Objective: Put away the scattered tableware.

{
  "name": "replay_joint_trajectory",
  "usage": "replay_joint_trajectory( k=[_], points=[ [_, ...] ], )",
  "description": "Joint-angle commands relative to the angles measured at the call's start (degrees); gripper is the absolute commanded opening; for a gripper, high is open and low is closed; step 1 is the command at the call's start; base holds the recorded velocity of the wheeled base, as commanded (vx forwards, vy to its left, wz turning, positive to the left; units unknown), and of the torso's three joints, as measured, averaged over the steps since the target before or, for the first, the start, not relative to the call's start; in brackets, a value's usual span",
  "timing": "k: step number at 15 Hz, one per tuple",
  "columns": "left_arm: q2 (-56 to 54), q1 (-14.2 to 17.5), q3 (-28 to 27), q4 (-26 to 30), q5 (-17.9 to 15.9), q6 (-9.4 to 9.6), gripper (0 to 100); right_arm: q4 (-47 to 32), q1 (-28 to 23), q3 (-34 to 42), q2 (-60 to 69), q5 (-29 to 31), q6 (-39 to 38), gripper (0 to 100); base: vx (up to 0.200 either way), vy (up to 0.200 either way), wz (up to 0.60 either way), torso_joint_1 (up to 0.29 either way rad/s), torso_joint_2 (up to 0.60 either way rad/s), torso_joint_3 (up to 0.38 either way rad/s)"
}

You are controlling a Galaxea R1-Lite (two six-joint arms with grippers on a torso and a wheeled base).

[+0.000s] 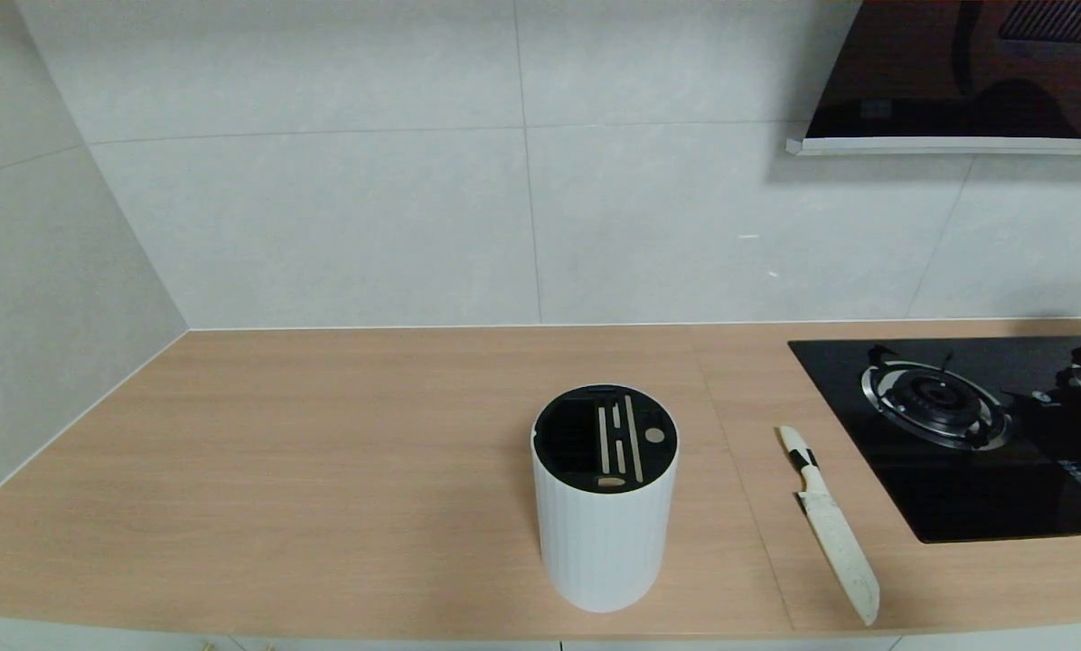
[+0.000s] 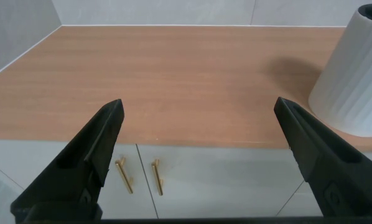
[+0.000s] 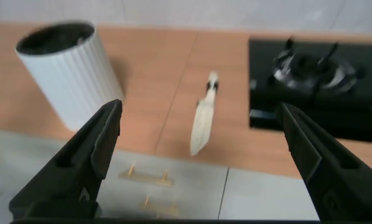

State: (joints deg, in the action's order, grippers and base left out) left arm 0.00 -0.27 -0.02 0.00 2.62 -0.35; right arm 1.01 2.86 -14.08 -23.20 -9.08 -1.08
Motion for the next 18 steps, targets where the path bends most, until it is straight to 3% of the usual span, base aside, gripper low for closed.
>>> replay_joint_trajectory(
  k=[1,5,8,11,18],
  points=[
    [0.0,0.0,0.0,0.0,0.0,-0.09,100,0.7,3.4,-5.8,-15.8,-0.4,0.0,100,0.000,0.000,0.00,0.000,0.00,0.000],
    [0.0,0.0,0.0,0.0,0.0,-0.09,100,8.0,6.7,-7.8,-34.3,0.1,0.0,100,0.000,0.000,0.00,0.000,0.00,0.000],
    [0.0,0.0,0.0,0.0,0.0,-0.09,100,20.2,6.9,-7.9,-48.2,0.3,0.0,100,0.000,0.000,0.00,0.000,0.00,0.000],
    [0.0,0.0,0.0,0.0,0.0,-0.09,100,33.6,6.8,-8.9,-61.8,5.2,0.3,100,0.000,0.000,0.00,0.000,0.00,0.000],
    [0.0,0.0,0.0,0.0,0.0,-0.09,100,37.2,7.0,-14.1,-76.6,8.6,0.7,100,0.000,0.000,0.00,0.000,0.00,0.000]
  ],
)
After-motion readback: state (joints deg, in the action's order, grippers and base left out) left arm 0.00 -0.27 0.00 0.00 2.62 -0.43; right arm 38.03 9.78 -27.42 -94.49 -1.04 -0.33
